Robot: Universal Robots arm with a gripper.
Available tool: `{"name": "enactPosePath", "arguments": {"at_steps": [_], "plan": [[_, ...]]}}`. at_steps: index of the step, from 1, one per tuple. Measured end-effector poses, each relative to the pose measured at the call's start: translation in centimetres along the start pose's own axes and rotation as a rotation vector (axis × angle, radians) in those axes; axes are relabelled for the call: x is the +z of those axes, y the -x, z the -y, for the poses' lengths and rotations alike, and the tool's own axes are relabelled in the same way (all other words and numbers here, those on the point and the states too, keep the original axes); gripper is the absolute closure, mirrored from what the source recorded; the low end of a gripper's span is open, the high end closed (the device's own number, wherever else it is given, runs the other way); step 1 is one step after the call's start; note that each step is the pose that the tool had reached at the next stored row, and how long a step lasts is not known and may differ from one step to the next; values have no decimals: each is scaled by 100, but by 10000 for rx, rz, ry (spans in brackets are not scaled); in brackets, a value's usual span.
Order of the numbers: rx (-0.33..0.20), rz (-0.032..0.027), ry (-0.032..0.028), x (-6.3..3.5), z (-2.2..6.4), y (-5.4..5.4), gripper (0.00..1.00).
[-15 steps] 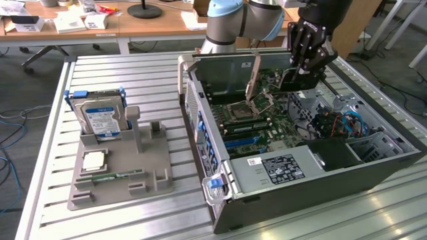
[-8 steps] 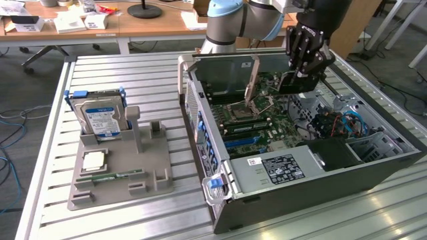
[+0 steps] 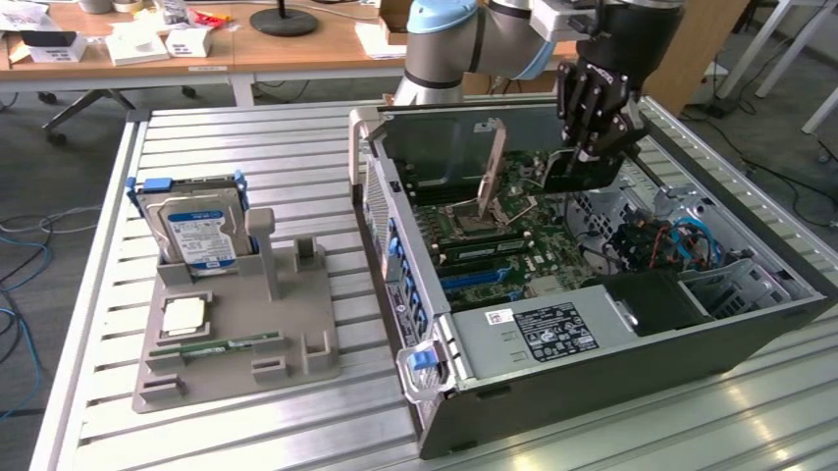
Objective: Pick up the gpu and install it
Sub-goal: 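Insert the gpu into the slot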
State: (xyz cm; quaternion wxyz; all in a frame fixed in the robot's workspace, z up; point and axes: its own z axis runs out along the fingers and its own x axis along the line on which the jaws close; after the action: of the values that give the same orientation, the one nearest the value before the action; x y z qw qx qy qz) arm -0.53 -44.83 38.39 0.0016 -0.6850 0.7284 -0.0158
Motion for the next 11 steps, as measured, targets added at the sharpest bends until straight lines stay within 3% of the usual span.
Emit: {"name": "enactPosePath", "arguments": {"at_steps": [11], "plan": [[0, 4, 3, 51, -1, 1, 74]]}}
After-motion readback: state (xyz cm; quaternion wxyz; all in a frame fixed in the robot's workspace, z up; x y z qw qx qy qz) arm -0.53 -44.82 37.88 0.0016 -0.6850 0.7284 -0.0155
